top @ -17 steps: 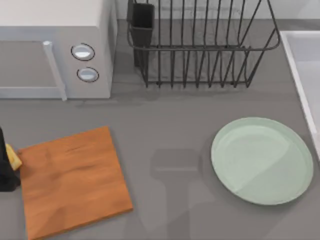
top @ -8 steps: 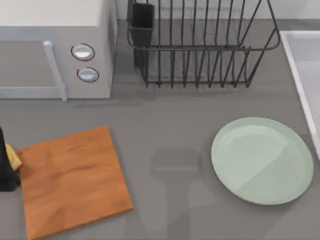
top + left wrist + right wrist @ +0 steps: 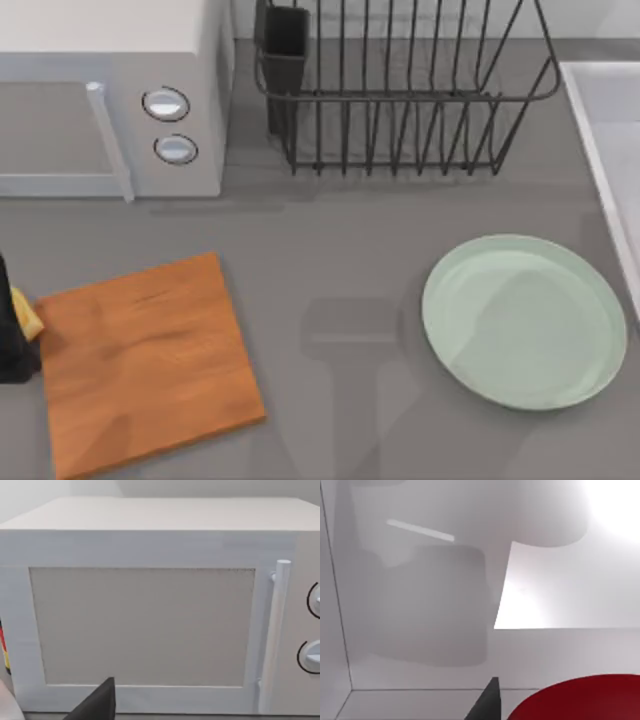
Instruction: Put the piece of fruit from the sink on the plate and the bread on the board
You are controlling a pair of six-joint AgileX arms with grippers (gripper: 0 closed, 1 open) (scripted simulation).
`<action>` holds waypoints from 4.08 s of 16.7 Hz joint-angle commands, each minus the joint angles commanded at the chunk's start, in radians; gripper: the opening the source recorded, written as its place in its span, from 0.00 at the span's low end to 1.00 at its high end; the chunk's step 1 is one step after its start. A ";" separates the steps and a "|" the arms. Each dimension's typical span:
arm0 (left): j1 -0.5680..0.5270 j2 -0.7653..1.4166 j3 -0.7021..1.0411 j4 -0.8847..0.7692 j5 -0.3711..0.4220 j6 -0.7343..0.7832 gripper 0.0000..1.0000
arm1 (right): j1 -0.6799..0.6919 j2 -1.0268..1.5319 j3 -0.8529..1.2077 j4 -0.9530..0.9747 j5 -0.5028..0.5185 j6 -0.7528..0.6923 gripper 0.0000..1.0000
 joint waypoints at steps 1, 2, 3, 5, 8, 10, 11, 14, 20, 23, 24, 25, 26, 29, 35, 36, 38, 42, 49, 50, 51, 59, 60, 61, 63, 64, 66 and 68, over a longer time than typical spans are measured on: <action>0.000 0.000 0.000 0.000 0.000 0.000 1.00 | 0.000 -0.007 0.003 -0.008 0.000 0.000 0.00; 0.000 0.000 0.000 0.000 0.000 0.000 1.00 | 0.000 -0.007 0.003 -0.009 0.000 0.000 0.00; 0.000 0.000 0.000 0.000 0.000 0.000 1.00 | 0.000 -0.007 0.003 -0.009 0.000 0.000 0.00; 0.000 0.000 0.000 0.000 0.000 0.000 1.00 | 0.001 -0.004 0.002 -0.007 0.000 0.002 0.00; 0.000 0.000 0.000 0.000 0.000 0.000 1.00 | 0.033 -0.037 0.034 -0.026 0.002 0.048 0.00; 0.000 0.000 0.000 0.000 0.000 0.000 1.00 | 0.076 -0.061 0.057 -0.054 0.003 0.106 0.00; 0.000 0.000 0.000 0.000 0.000 0.000 1.00 | 0.103 -0.072 0.067 -0.071 0.004 0.141 0.00; 0.000 0.000 0.000 0.000 0.000 0.000 1.00 | 0.200 -0.105 0.093 -0.131 0.006 0.260 0.00; 0.000 0.000 0.000 0.000 0.000 0.000 1.00 | 0.434 -0.158 0.126 -0.258 0.010 0.496 0.00; 0.000 0.000 0.000 0.000 0.000 0.000 1.00 | 0.548 -0.177 0.132 -0.311 0.011 0.588 0.00; 0.000 0.000 0.000 0.000 0.000 0.000 1.00 | 0.582 -0.181 0.134 -0.327 0.011 0.613 0.00; 0.000 0.000 0.000 0.000 0.000 0.000 1.00 | 0.613 -0.184 0.136 -0.340 0.012 0.635 0.00; 0.000 0.000 0.000 0.000 0.000 0.000 1.00 | 0.641 -0.185 0.138 -0.352 0.012 0.654 0.00; 0.000 0.000 0.000 0.000 0.000 0.000 1.00 | 0.697 -0.186 0.144 -0.376 0.012 0.690 0.00; 0.000 0.000 0.000 0.000 0.000 0.000 1.00 | 0.706 -0.186 0.146 -0.379 0.013 0.695 0.08; 0.000 0.000 0.000 0.000 0.000 0.000 1.00 | 0.706 -0.186 0.146 -0.379 0.013 0.695 0.15; 0.000 0.000 0.000 0.000 0.000 0.000 1.00 | 0.706 -0.186 0.146 -0.379 0.013 0.695 0.30; 0.000 0.000 0.000 0.000 0.000 0.000 1.00 | 0.706 -0.186 0.146 -0.379 0.013 0.695 0.60; 0.000 0.000 0.000 0.000 0.000 0.000 1.00 | 0.706 -0.186 0.146 -0.379 0.013 0.695 1.00; 0.000 0.000 0.000 0.000 0.000 0.000 1.00 | 0.706 -0.186 0.146 -0.379 0.013 0.695 1.00; 0.000 0.000 0.000 0.000 0.000 0.000 1.00 | 0.706 -0.186 0.146 -0.379 0.013 0.695 1.00; 0.000 0.000 0.000 0.000 0.000 0.000 1.00 | 0.697 -0.213 0.122 -0.358 0.013 0.687 1.00; 0.000 0.000 0.000 0.000 0.000 0.000 1.00 | 0.690 -0.241 0.097 -0.337 0.013 0.679 1.00; 0.000 0.000 0.000 0.000 0.000 0.000 1.00 | 0.680 -0.280 0.064 -0.309 0.013 0.670 1.00; 0.000 0.000 0.000 0.000 0.000 0.000 1.00 | 0.656 -0.388 -0.029 -0.233 0.013 0.644 1.00; 0.000 0.000 0.000 0.000 0.000 0.000 1.00 | 0.641 -0.458 -0.086 -0.187 0.013 0.629 1.00; 0.000 0.000 0.000 0.000 0.000 0.000 1.00 | 0.606 -0.627 -0.220 -0.083 0.012 0.593 1.00; 0.000 0.000 0.000 0.000 0.000 0.000 1.00 | 0.567 -0.827 -0.370 0.035 0.012 0.552 1.00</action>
